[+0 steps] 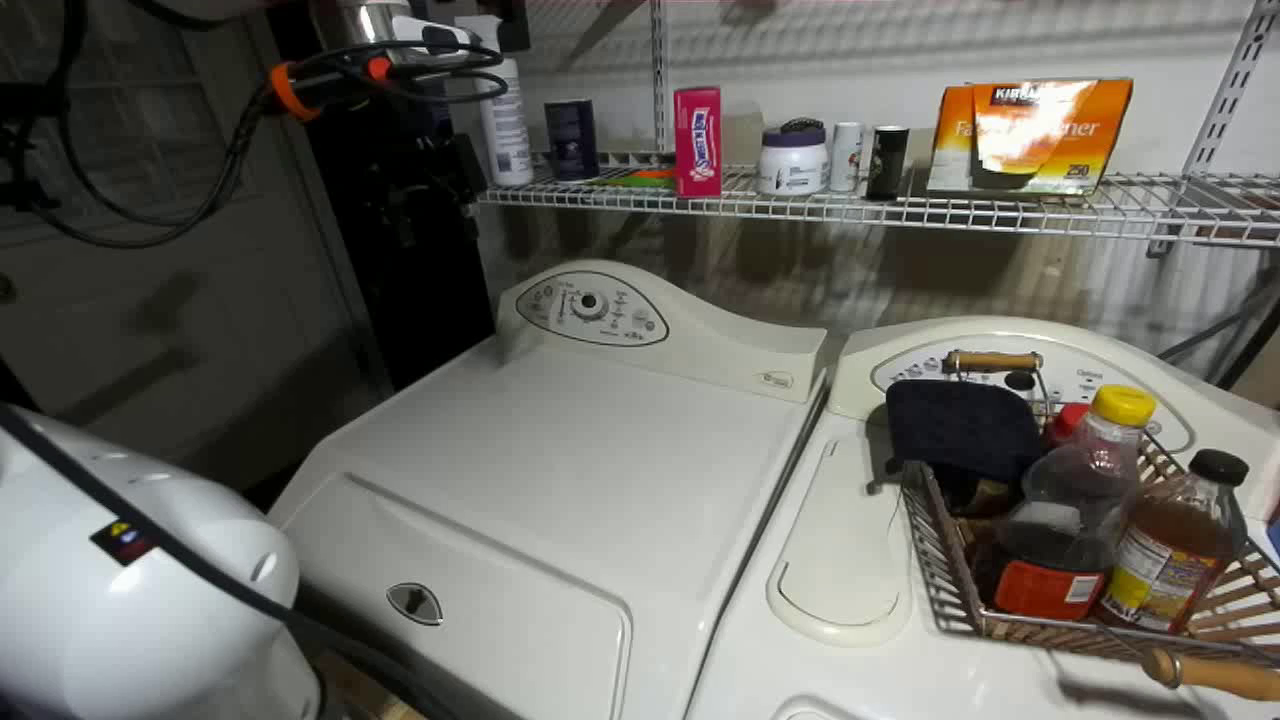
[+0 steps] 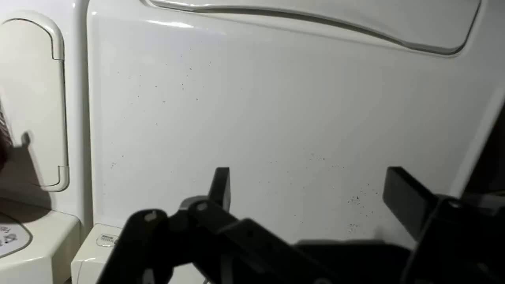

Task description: Press a button on the washing machine

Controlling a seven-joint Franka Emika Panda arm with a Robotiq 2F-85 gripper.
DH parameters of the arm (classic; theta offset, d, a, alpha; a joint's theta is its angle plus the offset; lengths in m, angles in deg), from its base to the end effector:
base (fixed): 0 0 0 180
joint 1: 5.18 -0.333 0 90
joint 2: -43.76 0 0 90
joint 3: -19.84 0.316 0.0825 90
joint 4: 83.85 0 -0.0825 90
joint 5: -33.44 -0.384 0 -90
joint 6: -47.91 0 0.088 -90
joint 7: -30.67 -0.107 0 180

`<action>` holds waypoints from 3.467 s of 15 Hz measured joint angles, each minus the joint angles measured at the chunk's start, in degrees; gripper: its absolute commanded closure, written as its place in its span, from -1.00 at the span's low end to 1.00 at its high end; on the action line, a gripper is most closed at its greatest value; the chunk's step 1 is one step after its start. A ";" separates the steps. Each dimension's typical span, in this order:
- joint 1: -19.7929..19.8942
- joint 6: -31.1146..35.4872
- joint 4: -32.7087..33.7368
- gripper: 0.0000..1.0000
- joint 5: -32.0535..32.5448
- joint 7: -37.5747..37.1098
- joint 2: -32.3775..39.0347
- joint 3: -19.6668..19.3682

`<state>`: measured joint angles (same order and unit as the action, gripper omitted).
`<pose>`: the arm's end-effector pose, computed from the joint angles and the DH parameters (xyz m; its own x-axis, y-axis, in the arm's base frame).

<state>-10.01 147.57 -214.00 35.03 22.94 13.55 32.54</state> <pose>0.3737 0.1286 0.5499 0.9894 0.1454 0.0026 0.1436 -0.9799 0.1386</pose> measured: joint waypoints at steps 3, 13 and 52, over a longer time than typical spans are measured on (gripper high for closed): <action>0.00 0.01 0.00 -1.00 0.00 0.00 -0.02 0.00; 0.00 3.11 -0.55 -1.00 0.33 0.21 0.58 -0.75; 0.20 49.59 13.55 0.98 -4.83 2.83 44.32 -9.85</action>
<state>-9.81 197.15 -200.44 30.20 25.77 57.87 22.69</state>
